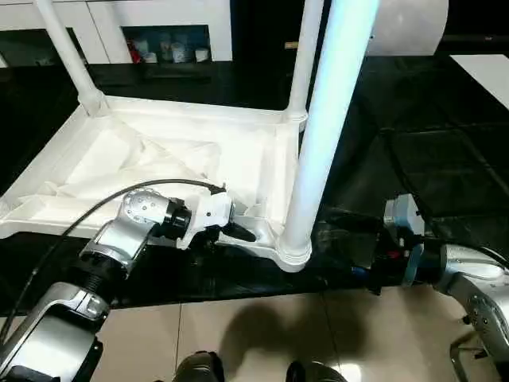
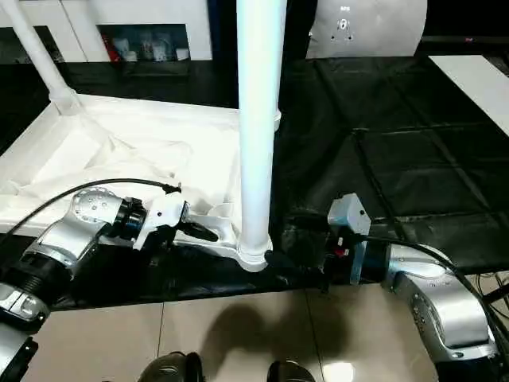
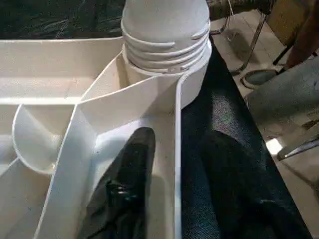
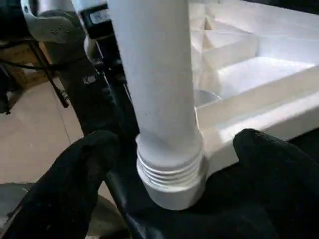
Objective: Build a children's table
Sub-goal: Rotate table base, then rotate leg to tighten
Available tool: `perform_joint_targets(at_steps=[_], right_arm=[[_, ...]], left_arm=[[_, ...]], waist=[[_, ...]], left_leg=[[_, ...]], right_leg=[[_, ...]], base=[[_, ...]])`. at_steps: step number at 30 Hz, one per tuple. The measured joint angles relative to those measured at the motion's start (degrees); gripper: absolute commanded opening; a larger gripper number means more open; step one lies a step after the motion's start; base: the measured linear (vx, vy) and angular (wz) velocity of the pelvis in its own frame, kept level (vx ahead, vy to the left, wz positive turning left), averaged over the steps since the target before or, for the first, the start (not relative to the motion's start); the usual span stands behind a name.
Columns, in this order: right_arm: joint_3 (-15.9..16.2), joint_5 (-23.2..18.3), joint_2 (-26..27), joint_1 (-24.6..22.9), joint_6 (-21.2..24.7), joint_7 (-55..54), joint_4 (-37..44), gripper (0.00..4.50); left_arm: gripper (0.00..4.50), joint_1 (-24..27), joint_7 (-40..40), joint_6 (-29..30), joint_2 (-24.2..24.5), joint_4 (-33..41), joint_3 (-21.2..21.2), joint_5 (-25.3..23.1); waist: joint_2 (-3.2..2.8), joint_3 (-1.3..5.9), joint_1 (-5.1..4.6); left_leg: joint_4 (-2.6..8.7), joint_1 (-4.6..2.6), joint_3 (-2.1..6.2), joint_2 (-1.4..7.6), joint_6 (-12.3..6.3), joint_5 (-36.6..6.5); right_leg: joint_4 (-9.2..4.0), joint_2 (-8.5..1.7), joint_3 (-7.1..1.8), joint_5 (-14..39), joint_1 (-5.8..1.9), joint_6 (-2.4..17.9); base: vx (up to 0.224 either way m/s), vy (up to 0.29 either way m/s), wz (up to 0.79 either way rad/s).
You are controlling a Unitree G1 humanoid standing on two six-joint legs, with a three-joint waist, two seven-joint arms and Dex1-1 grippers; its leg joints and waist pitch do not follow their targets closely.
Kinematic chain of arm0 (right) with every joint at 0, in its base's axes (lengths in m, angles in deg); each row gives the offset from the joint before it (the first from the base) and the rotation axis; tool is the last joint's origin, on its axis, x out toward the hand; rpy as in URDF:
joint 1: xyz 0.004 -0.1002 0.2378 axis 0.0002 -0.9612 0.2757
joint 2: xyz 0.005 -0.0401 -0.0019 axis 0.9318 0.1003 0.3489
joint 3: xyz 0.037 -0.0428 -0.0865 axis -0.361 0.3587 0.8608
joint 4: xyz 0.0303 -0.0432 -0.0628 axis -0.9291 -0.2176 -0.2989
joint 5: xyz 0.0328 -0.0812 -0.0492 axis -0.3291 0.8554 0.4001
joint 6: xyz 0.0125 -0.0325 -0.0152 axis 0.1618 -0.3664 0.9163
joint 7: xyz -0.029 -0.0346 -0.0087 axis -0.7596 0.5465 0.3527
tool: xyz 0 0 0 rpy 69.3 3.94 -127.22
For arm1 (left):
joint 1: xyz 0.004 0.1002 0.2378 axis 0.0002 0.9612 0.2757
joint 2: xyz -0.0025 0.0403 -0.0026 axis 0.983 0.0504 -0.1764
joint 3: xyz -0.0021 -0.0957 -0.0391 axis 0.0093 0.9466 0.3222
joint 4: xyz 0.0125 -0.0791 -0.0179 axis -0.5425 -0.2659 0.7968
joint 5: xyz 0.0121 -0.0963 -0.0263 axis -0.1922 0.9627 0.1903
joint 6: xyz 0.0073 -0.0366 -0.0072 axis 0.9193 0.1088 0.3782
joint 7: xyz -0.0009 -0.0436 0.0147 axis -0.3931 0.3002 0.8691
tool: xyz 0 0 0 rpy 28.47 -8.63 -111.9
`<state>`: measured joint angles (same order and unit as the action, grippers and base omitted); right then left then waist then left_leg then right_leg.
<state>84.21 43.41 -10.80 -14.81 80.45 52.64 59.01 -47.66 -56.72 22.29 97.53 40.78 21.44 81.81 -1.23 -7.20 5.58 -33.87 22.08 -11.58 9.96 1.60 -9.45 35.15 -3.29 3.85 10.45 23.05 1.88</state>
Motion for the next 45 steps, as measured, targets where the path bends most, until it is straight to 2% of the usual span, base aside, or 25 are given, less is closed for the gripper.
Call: perform_joint_targets(at_steps=[1,2,10,11,14,18,22,26,29,32,34,40,42,43,45], right_arm=[[0.0,-0.1,-0.1,0.0,0.2,0.0,0.1,4.50],[0.0,-0.2,-0.2,0.0,0.5,0.1,0.1,4.50],[0.1,-0.2,-0.4,-0.2,1.0,0.1,0.2,4.50],[0.1,-0.2,-0.4,-0.2,1.0,0.1,0.2,4.50],[0.2,-0.2,-0.5,-0.2,1.1,0.1,0.2,4.50],[1.8,0.5,-1.1,0.1,1.0,0.5,0.1,4.50],[5.0,3.7,-0.9,3.4,-0.4,1.6,-1.9,4.50],[6.1,3.9,0.3,7.3,-1.9,4.0,-5.3,4.50],[7.4,3.7,0.4,10.1,-2.0,7.1,-8.3,4.10],[8.7,3.6,0.4,12.1,-2.1,10.6,-10.7,4.00],[10.1,3.7,0.3,13.7,-2.8,13.0,-12.8,3.69],[12.4,4.4,0.9,17.2,-4.3,17.8,-17.4,3.23],[12.6,4.5,1.2,18.0,-4.4,18.6,-18.4,3.13],[12.7,4.5,1.3,18.3,-4.4,19.2,-18.6,2.90],[12.9,4.5,1.3,18.6,-4.4,19.9,-19.0,2.84]], left_arm=[[1.31,-0.2,-0.1,-0.4,0.0,-0.4,0.0,-0.1],[1.09,-0.2,-0.1,-0.5,-0.1,-0.6,0.0,-0.1],[0.70,-1.7,0.0,-2.9,-0.5,-3.2,0.0,-1.4],[0.48,-1.8,0.0,-3.1,-0.4,-3.5,0.0,-1.7],[0.32,-2.1,-0.5,-4.0,-0.5,-3.8,-0.4,-2.5],[0.08,-2.4,-0.6,-4.4,-0.5,-4.4,-0.6,-2.9],[0.08,-2.2,-0.7,-4.4,-0.1,-4.2,-0.6,-2.9],[0.08,-1.1,-1.5,-3.4,0.6,-1.6,-0.4,-2.7],[0.00,0.0,-3.0,-2.7,1.3,0.9,-0.5,-2.4],[0.00,0.5,-4.0,-2.7,1.7,2.3,-0.6,-2.3],[0.00,0.7,-4.3,-2.4,2.0,3.1,-0.9,-2.3],[0.00,1.4,-4.6,-1.3,2.4,5.1,-1.0,-2.5],[0.00,1.4,-4.6,-1.2,2.4,5.3,-1.0,-2.5],[0.00,1.4,-4.7,-1.1,2.4,5.4,-1.0,-2.5],[0.00,1.5,-4.9,-0.8,2.4,5.5,-1.0,-2.5]], waist=[[0.00,0.00,0.02],[0.00,0.00,0.05],[0.00,0.00,0.14],[-0.01,0.00,0.14],[-0.07,0.05,0.18],[-0.11,0.07,0.15],[-0.12,0.08,-0.16],[-0.07,0.09,-0.44],[-0.05,0.08,-0.34],[-0.04,0.08,0.05],[-0.03,0.07,0.15],[-0.01,0.06,0.23],[0.00,0.05,0.28],[0.01,0.05,0.29],[0.01,0.05,0.28]], left_leg=[[0.00,0.00,0.00,0.00,0.00,0.0],[0.00,0.00,0.00,0.00,0.00,0.0],[0.00,0.00,0.00,0.00,0.00,0.0],[0.00,0.00,0.00,0.00,0.00,0.0],[0.00,-0.01,0.01,0.00,0.00,0.0],[-0.01,-0.04,0.01,0.00,0.01,0.0],[-0.02,-0.05,0.01,0.00,0.00,0.0],[0.00,0.01,0.01,0.00,-0.03,0.0],[0.09,0.10,0.00,0.00,-0.14,-0.1],[0.11,0.19,0.01,0.01,-0.19,-0.1],[0.09,0.22,0.00,0.02,-0.21,-0.1],[0.02,0.22,0.00,0.01,-0.21,-0.1],[0.02,0.23,0.00,0.01,-0.21,-0.1],[0.02,0.24,0.00,0.01,-0.21,-0.1],[0.03,0.24,0.00,0.01,-0.23,-0.1]], right_leg=[[0.00,0.00,0.00,0.0,0.00,0.0],[0.00,0.00,0.00,0.0,0.00,0.0],[-0.01,-0.01,0.01,0.0,-0.01,0.0],[-0.02,-0.01,0.00,0.0,-0.01,0.0],[-0.02,-0.01,0.01,0.0,-0.02,0.0],[-0.02,-0.01,0.01,0.0,-0.03,0.0],[-0.01,-0.02,0.01,0.0,-0.03,0.0],[-0.03,-0.02,0.02,0.0,-0.01,0.0],[-0.07,-0.02,0.07,0.0,0.06,-0.1],[-0.08,-0.02,0.13,0.1,0.10,-0.1],[-0.09,-0.03,0.13,0.1,0.11,0.0],[-0.07,-0.05,0.12,0.1,0.10,0.0],[-0.08,-0.05,0.12,0.1,0.10,0.0],[-0.09,-0.05,0.12,0.1,0.10,0.0],[-0.11,-0.05,0.12,0.1,0.10,0.0]], base=[[0.000,0.000,0.00],[0.000,0.000,0.00],[0.000,0.000,0.00],[0.000,0.000,0.00],[0.000,0.000,0.00],[0.000,0.000,0.00],[0.000,0.000,0.00],[0.000,0.000,0.00],[0.000,0.000,0.00],[0.000,0.000,0.00],[0.000,0.000,0.00],[0.000,0.000,0.00],[0.000,0.000,0.00],[0.000,0.000,0.00],[0.000,0.000,0.00]])
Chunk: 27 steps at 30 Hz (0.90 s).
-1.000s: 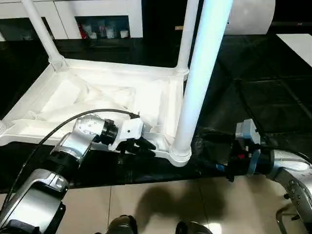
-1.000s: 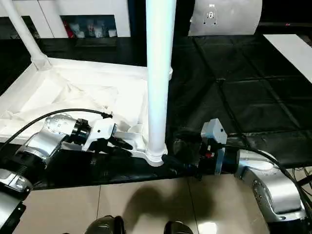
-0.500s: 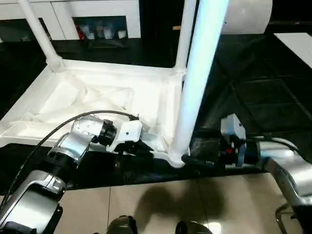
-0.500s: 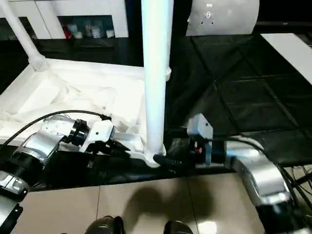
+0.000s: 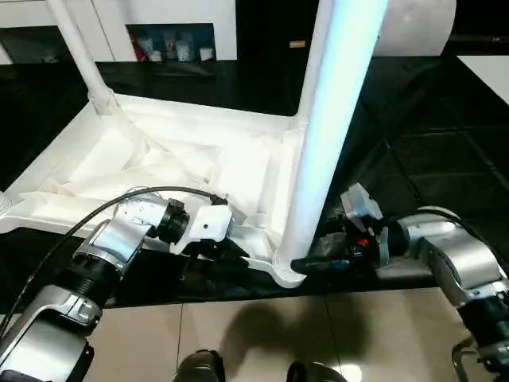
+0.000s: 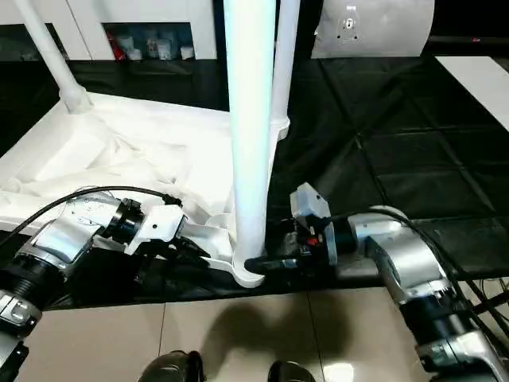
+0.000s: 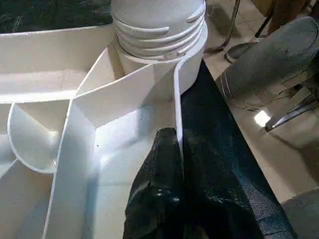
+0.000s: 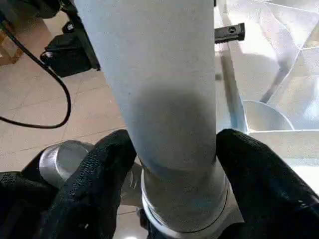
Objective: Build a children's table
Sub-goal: Rotate leg to tighten
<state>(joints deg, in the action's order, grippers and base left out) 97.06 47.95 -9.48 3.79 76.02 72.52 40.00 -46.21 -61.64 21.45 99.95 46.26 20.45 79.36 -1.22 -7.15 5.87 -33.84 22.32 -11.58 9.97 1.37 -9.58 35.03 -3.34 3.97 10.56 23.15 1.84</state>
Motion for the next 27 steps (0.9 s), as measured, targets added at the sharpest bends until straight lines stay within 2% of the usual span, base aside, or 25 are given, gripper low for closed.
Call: perform_joint_targets(at_steps=[6,10,15,18,22,24,25,27], right_arm=[[0.2,-0.2,0.2,0.4,0.1,1.2,-1.2,2.25],[-0.1,-0.7,0.5,0.4,2.5,1.2,-1.1,2.06],[-2.4,-0.7,2.8,-2.2,5.2,-5.9,2.4,2.01],[-4.7,-0.2,6.6,-4.2,6.4,-14.3,4.2,2.00],[-8.4,2.3,12.9,-4.9,9.1,-28.0,5.9,1.99],[-9.4,3.7,15.0,-5.0,9.5,-32.8,6.5,1.99],[-11.1,5.9,19.4,-4.9,10.1,-40.0,6.7,1.99],[-12.1,8.2,23.8,-4.5,10.0,-48.3,6.8,1.98]], left_arm=[[0.00,0.1,-0.6,1.0,0.1,0.4,0.0,0.2],[0.00,0.2,-0.7,3.6,0.1,1.2,0.1,0.4],[0.00,0.9,2.9,11.5,0.0,3.8,1.5,0.1],[0.00,1.8,7.1,17.7,-0.5,6.1,3.3,0.1],[0.00,3.0,16.2,26.6,-3.4,9.9,6.2,-1.1],[0.00,3.5,19.6,29.4,-5.1,11.1,7.0,-1.3],[0.00,3.6,24.2,31.8,-7.9,11.4,8.5,-2.6],[0.00,3.5,29.2,34.0,-11.0,11.6,9.6,-3.7]], waist=[[0.00,0.00,0.00],[0.00,0.00,0.06],[-0.01,0.00,-0.16],[-0.04,-0.02,-1.28],[0.02,-0.06,-3.46],[0.02,-0.05,-3.88],[0.02,-0.05,-3.93],[-0.10,-0.01,-3.94]], left_leg=[[0.02,0.00,0.00,0.00,-0.01,0.0],[0.01,0.00,0.00,0.00,-0.01,0.0],[0.03,-0.13,0.00,0.00,0.02,0.0],[0.03,-0.19,-0.03,0.00,0.05,0.0],[0.10,-0.18,-0.08,-0.01,0.05,0.0],[0.27,-0.19,-0.09,-0.06,0.05,0.0],[0.32,-0.25,-0.08,-0.04,0.06,0.0],[0.46,-0.23,-0.09,-0.06,0.07,0.0]], right_leg=[[-0.01,0.00,0.00,0.0,0.01,0.0],[-0.01,0.00,0.00,0.0,0.00,0.0],[0.07,0.00,-0.02,0.0,-0.02,0.0],[0.05,0.00,-0.07,0.0,0.01,-0.1],[-0.04,0.00,-0.12,0.1,0.04,-0.2],[-0.07,0.00,-0.14,0.0,0.07,-0.1],[-0.06,0.02,-0.12,0.0,0.07,-0.1],[-0.07,0.02,-0.13,0.1,0.16,-0.1]], base=[[0.000,0.000,0.00],[0.000,0.000,0.00],[0.000,0.000,0.00],[0.000,0.000,0.00],[0.000,0.000,0.00],[0.000,0.000,0.00],[0.000,0.000,0.00],[0.000,0.000,0.00]])
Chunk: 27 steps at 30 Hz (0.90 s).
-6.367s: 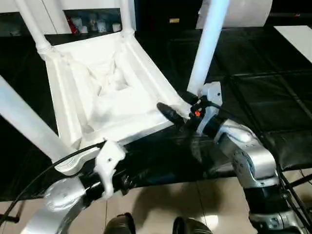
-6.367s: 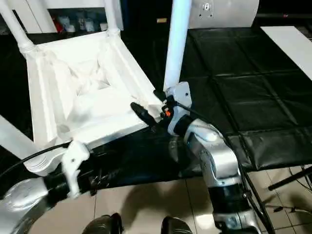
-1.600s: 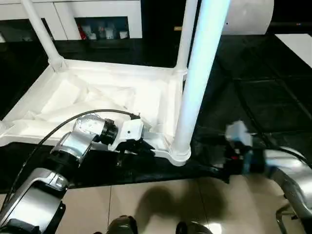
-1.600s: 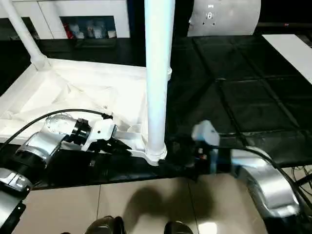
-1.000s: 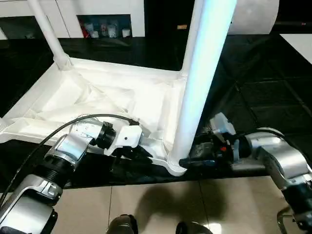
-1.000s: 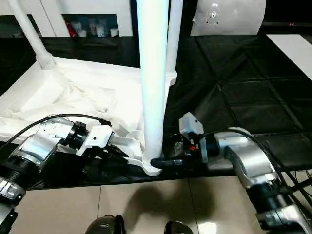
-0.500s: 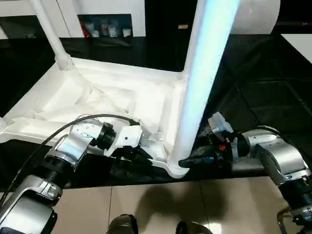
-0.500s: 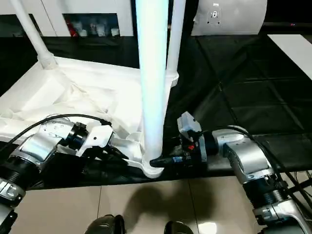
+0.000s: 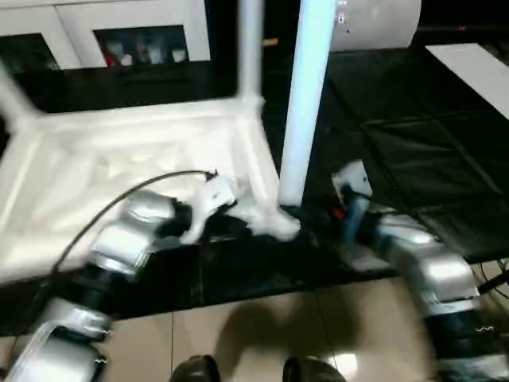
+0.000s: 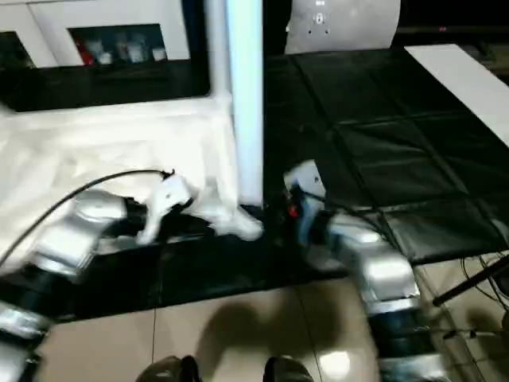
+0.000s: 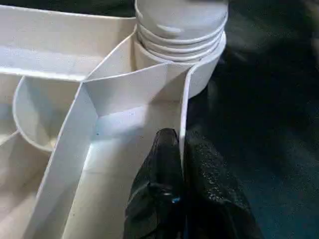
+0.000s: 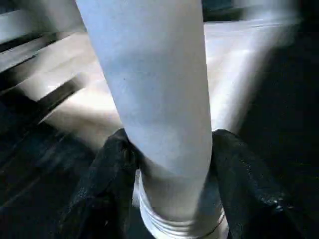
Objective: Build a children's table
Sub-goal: Rotate leg to tighten
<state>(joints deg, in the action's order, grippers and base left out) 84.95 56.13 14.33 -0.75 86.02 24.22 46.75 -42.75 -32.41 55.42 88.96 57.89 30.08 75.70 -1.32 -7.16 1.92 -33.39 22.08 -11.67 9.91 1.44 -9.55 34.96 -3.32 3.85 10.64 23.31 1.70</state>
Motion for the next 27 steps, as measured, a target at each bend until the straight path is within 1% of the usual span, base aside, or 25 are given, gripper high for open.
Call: perform_joint_targets(at_steps=[1,6,7,8,9,11,12,13,15,16,20,21,23,25,27], right_arm=[[-0.2,1.1,1.9,0.6,0.0,-4.7,-0.3,1.98],[-2.1,5.3,9.4,4.0,-0.2,-18.9,-3.2,1.98],[-2.3,6.3,10.7,4.3,-1.3,-21.5,-4.0,2.33],[-2.4,6.8,11.4,4.3,-2.1,-22.5,-4.3,2.54],[-2.4,7.2,11.7,4.3,-2.8,-23.2,-4.6,2.68],[-2.4,7.3,11.9,4.1,-4.7,-23.0,-5.2,2.74],[-2.4,7.1,11.7,3.9,-5.4,-22.4,-5.5,2.88],[-2.3,6.5,10.3,3.5,-6.3,-20.2,-5.5,3.12],[-1.9,4.9,7.4,2.8,-7.2,-15.0,-5.4,3.15],[-1.6,3.2,4.9,1.6,-7.4,-10.2,-4.5,3.19],[-1.7,0.6,0.2,-0.1,-7.6,-1.0,-3.9,3.65],[-1.0,-0.1,-2.8,-0.5,-8.0,3.1,-3.6,3.65],[-0.4,-0.9,-9.7,-0.9,-9.3,11.5,-3.3,3.85],[-0.3,-1.8,-14.2,-1.1,-10.1,18.2,-3.4,3.85],[0.6,-2.3,-16.1,-1.1,-11.2,23.2,-3.3,3.85]], left_arm=[[0.00,-0.4,2.8,1.1,-1.6,0.1,0.1,-0.6],[0.00,-1.6,12.1,4.9,-7.3,0.0,0.2,-2.9],[0.00,-1.7,14.0,5.1,-8.5,-0.1,0.1,-3.4],[0.00,-1.7,14.5,5.1,-8.9,-0.1,0.1,-3.6],[0.00,-1.8,14.8,5.1,-9.0,-0.1,0.0,-3.7],[0.00,-1.8,14.8,4.2,-8.9,-0.1,-0.2,-4.3],[0.00,-1.8,14.5,3.7,-8.6,-0.1,-0.5,-4.3],[0.00,-1.8,13.8,2.6,-7.6,0.0,-1.3,-4.3],[0.00,-1.7,12.2,1.1,-5.6,0.4,-2.4,-4.3],[0.00,-0.9,10.2,-0.4,-3.8,1.4,-2.8,-4.1],[0.00,0.6,6.0,-4.4,-0.9,2.3,-2.8,-3.5],[0.00,1.3,4.1,-6.1,0.4,2.6,-2.9,-2.9],[0.00,2.7,-0.7,-10.6,4.1,3.1,-3.3,-1.7],[0.00,3.7,-5.5,-14.5,6.9,2.7,-3.7,-0.1],[0.00,4.0,-9.1,-16.4,8.0,2.5,-3.9,1.1]], waist=[[-0.01,0.01,0.03],[-0.03,0.02,0.06],[-0.03,0.02,0.11],[-0.04,0.02,0.12],[-0.04,0.02,0.13],[-0.04,0.01,0.24],[-0.04,0.01,0.25],[-0.04,0.01,0.26],[-0.04,0.01,0.25],[-0.05,0.01,0.26],[-0.07,0.00,0.42],[-0.09,-0.02,0.53],[-0.09,-0.02,0.92],[-0.08,-0.02,1.40],[-0.07,-0.03,1.86]], left_leg=[[0.08,-0.03,0.00,-0.02,0.00,0.0],[0.21,-0.02,0.00,-0.09,0.01,0.0],[0.26,-0.02,0.00,-0.12,0.01,0.0],[0.31,-0.02,0.00,-0.15,0.01,0.0],[0.37,-0.01,0.00,-0.17,0.01,0.0],[0.47,0.03,0.00,-0.18,0.01,0.0],[0.49,0.06,0.00,-0.18,0.01,0.0],[0.51,0.09,0.00,-0.18,0.00,0.0],[0.58,0.11,0.00,-0.18,0.00,0.0],[0.69,0.11,0.00,-0.18,0.00,0.0],[0.81,0.18,0.01,-0.08,-0.07,0.0],[0.81,0.19,0.01,-0.09,-0.18,0.1],[0.81,0.19,0.01,-0.08,-0.25,0.2],[0.80,0.16,0.01,-0.07,-0.20,0.1],[0.75,0.16,0.01,-0.06,-0.14,0.1]], right_leg=[[-0.01,0.00,0.00,0.0,-0.02,0.0],[-0.12,-0.03,-0.04,0.1,-0.02,-0.1],[-0.21,-0.04,-0.04,0.1,-0.05,-0.1],[-0.27,-0.05,-0.05,0.1,-0.05,-0.1],[-0.31,-0.06,-0.06,0.1,-0.05,-0.1],[-0.46,-0.06,-0.05,0.1,-0.06,-0.1],[-0.50,-0.05,-0.04,0.1,-0.06,-0.1],[-0.54,-0.05,-0.04,0.0,-0.06,-0.1],[-0.58,-0.05,-0.03,0.0,-0.04,-0.1],[-0.62,-0.04,0.00,0.1,-0.03,-0.1],[-0.62,0.04,0.12,0.1,0.09,-0.1],[-0.63,0.04,0.12,0.1,0.09,-0.1],[-0.62,0.04,0.13,0.2,0.08,-0.1],[-0.60,0.04,0.15,0.2,0.06,-0.1],[-0.60,0.04,0.15,0.2,0.02,-0.1]], base=[[0.000,0.000,0.00],[0.000,0.000,0.00],[0.000,0.000,0.00],[0.000,0.000,0.00],[0.000,0.000,0.00],[0.000,0.000,0.00],[0.000,0.000,0.00],[0.000,0.000,0.00],[0.000,0.000,0.00],[0.000,0.000,0.00],[0.000,0.000,0.00],[0.000,0.000,0.00],[0.000,0.000,0.00],[0.000,0.000,0.00],[0.000,0.000,0.00]])
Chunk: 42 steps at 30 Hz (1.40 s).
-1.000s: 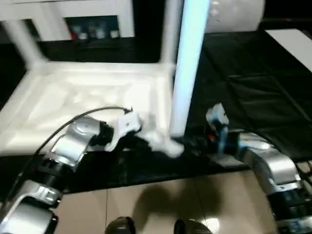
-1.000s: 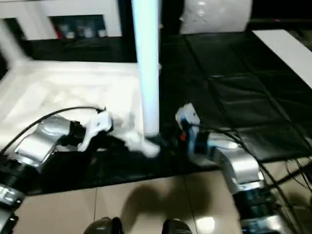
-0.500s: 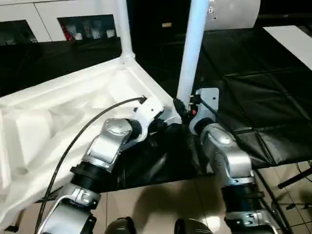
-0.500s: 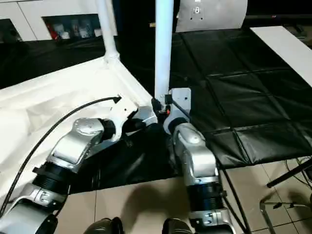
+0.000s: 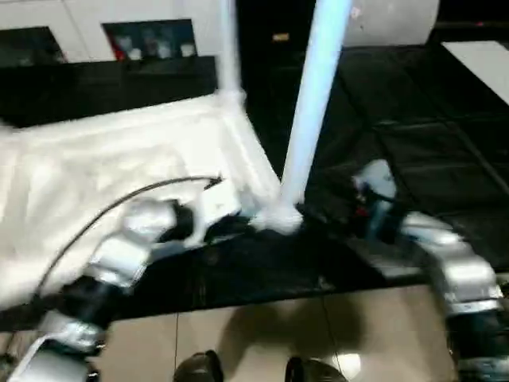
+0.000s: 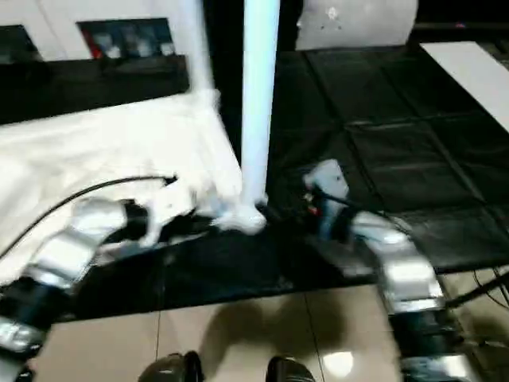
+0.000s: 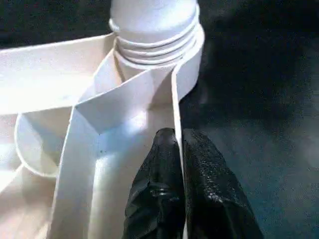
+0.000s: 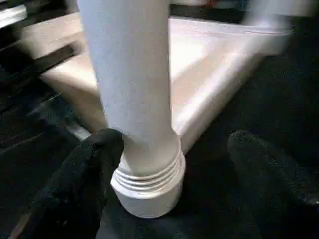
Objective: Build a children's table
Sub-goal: Rotate leg to tighten
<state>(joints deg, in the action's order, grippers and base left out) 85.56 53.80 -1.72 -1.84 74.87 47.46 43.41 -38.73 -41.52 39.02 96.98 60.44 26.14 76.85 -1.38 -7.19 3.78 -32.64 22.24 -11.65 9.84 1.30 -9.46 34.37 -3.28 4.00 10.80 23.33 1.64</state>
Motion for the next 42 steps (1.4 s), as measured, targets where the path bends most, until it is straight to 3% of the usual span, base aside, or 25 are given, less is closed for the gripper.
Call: perform_joint_targets(at_steps=[4,8,17,25,35,38,42], right_arm=[[2.5,-2.0,-2.4,0.6,-1.1,10.5,-0.7,3.85],[4.5,-3.7,-4.8,1.7,-1.2,18.6,-1.3,3.47],[8.7,-4.4,-6.3,5.2,-2.0,29.6,-3.6,2.65],[10.2,-4.4,-6.4,7.2,-2.0,33.0,-5.7,1.98],[10.6,-4.5,-6.5,7.4,0.0,34.3,-5.7,1.91],[10.0,-4.9,-6.5,7.0,2.3,33.1,-4.8,1.91],[5.7,-6.1,-4.1,4.1,5.7,23.8,-2.6,1.91]], left_arm=[[0.00,0.0,-7.8,-3.4,1.5,-0.5,-1.4,1.6],[0.00,-0.6,-13.3,-6.3,3.5,-1.6,-2.7,2.7],[0.00,-3.0,-19.6,-11.5,4.5,-4.3,-5.0,2.8],[0.00,-4.2,-21.2,-13.7,3.8,-6.8,-5.6,2.7],[0.00,-4.6,-22.0,-14.5,3.4,-7.8,-5.6,2.8],[0.00,-4.6,-21.6,-12.1,2.8,-7.7,-5.0,3.1],[0.00,-4.6,-15.9,-6.5,1.8,-7.3,-3.0,2.6]], waist=[[0.03,-0.02,1.19],[0.08,-0.04,1.87],[0.23,-0.06,2.68],[0.25,-0.06,2.87],[0.24,-0.06,2.99],[0.24,-0.06,3.02],[0.23,-0.06,2.57]], left_leg=[[-0.20,0.08,-0.04,-0.06,0.05,-0.1],[-0.27,0.08,-0.03,-0.03,0.05,-0.1],[-0.45,0.15,-0.02,-0.02,0.01,-0.1],[-0.56,0.17,-0.01,-0.02,0.01,-0.1],[-0.83,0.15,0.02,-0.02,0.03,-0.1],[-0.89,0.14,0.02,-0.02,0.04,-0.1],[-0.95,-0.01,0.03,0.02,0.10,-0.1]], right_leg=[[0.01,-0.09,-0.05,0.0,-0.03,0.0],[0.10,-0.09,-0.03,0.0,-0.04,0.0],[0.17,-0.10,-0.03,0.0,-0.05,0.0],[0.28,-0.12,-0.03,0.0,-0.04,0.0],[0.52,-0.16,-0.04,0.0,-0.04,0.0],[0.59,-0.17,-0.04,0.0,-0.05,0.0],[0.68,-0.15,-0.06,-0.1,-0.08,0.1]], base=[[0.000,0.000,0.00],[0.000,0.000,0.00],[0.000,0.000,0.00],[0.000,0.000,0.00],[0.000,0.000,0.00],[0.000,0.000,0.00],[0.000,0.000,0.00]])
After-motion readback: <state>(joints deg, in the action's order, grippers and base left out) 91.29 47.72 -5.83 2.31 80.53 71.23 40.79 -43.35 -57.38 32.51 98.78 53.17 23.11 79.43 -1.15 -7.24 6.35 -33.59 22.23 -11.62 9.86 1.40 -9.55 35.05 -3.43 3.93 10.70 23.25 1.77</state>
